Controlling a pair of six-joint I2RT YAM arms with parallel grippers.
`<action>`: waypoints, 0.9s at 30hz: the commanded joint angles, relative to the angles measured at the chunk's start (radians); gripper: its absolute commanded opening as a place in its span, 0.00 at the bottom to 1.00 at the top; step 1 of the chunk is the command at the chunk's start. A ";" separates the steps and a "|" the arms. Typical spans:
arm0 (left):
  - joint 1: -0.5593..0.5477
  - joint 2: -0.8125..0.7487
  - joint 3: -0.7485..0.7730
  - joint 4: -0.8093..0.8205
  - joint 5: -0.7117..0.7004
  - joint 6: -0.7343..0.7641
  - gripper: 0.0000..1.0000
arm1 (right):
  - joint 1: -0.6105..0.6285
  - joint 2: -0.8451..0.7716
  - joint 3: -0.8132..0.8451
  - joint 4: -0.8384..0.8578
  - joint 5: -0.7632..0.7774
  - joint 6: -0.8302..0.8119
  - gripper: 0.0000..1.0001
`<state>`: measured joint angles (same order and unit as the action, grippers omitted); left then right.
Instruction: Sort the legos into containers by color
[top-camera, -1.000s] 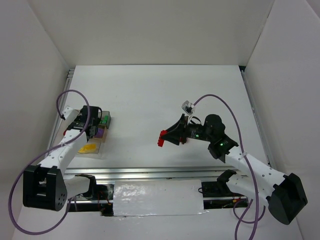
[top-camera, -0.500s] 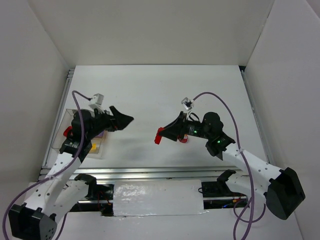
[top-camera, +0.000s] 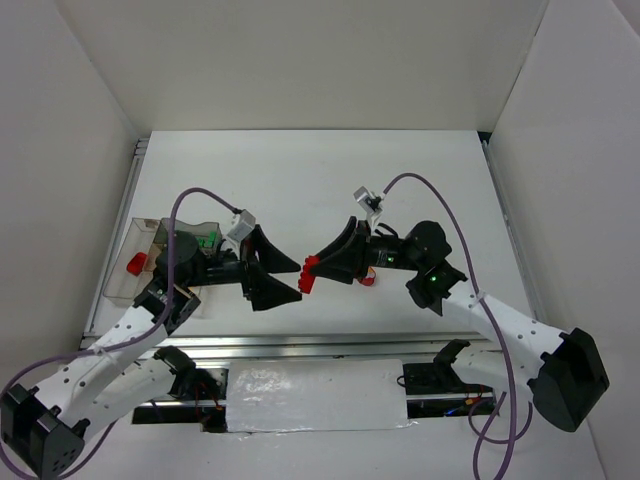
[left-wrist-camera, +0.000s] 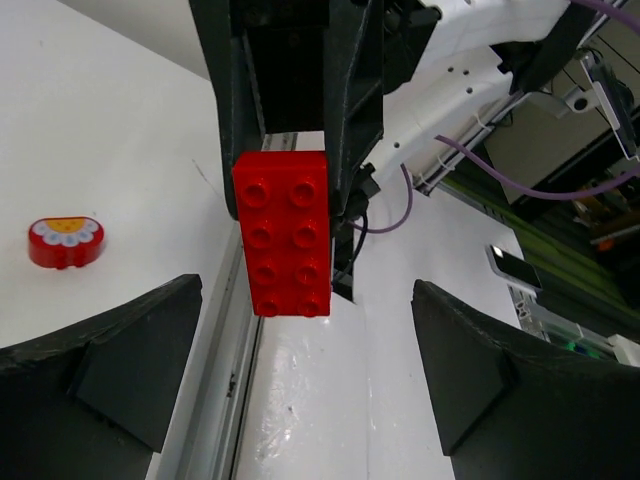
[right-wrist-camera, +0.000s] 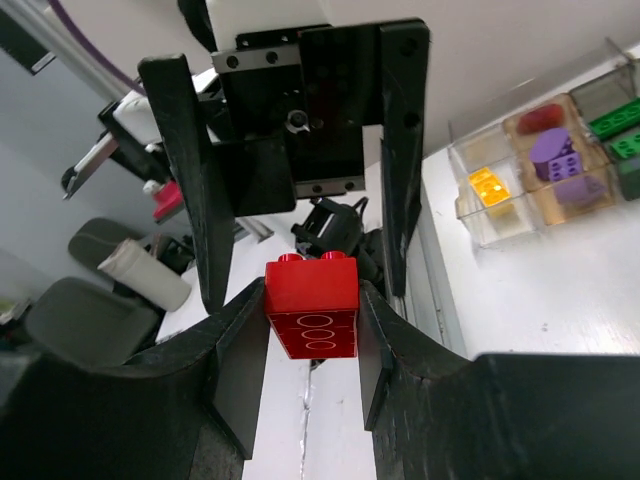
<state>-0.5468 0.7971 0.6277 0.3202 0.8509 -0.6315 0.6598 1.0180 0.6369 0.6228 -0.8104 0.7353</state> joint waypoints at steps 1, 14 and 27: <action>-0.037 0.020 0.018 0.062 0.020 0.038 0.98 | 0.026 0.025 0.063 0.072 -0.029 0.003 0.00; -0.056 0.030 0.081 -0.030 -0.085 0.091 0.00 | 0.050 0.062 0.087 0.032 0.045 -0.045 0.40; 0.376 0.345 0.517 -1.137 -1.535 -0.141 0.00 | -0.140 -0.142 0.009 -0.456 0.415 -0.168 1.00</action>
<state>-0.3279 1.0611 1.0893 -0.4610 -0.2993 -0.6624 0.5228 0.9138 0.6601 0.2649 -0.4633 0.6216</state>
